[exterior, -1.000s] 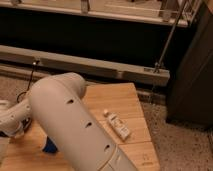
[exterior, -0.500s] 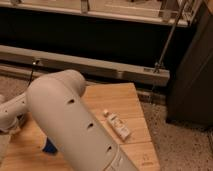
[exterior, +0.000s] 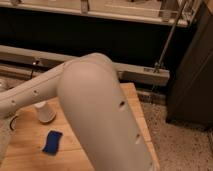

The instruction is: Pick up the ceramic bowl

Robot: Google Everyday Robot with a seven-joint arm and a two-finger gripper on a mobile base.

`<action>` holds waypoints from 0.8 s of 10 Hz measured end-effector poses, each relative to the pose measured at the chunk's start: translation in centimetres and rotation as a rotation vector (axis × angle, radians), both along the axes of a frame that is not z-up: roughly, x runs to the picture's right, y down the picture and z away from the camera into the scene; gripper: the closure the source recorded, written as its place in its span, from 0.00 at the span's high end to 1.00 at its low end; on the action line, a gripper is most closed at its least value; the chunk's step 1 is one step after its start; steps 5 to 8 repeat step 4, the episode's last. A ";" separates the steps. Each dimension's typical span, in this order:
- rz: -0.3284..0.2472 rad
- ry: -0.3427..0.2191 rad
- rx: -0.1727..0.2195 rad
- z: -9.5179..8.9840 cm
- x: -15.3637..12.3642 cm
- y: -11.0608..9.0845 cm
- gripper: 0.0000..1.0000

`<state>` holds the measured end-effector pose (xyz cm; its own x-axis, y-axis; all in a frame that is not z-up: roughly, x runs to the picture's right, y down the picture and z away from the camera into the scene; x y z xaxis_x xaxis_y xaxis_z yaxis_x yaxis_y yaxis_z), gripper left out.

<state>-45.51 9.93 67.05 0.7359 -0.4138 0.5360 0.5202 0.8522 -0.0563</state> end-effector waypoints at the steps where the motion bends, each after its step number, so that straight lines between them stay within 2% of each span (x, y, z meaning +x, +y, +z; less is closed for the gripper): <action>1: 0.047 -0.054 0.002 -1.8 1.8 -1.2 0.00; 4: 0.135 -0.173 -0.022 -5.0 6.1 -2.9 0.00; 8: 0.135 -0.173 -0.022 -5.0 6.1 -2.9 0.00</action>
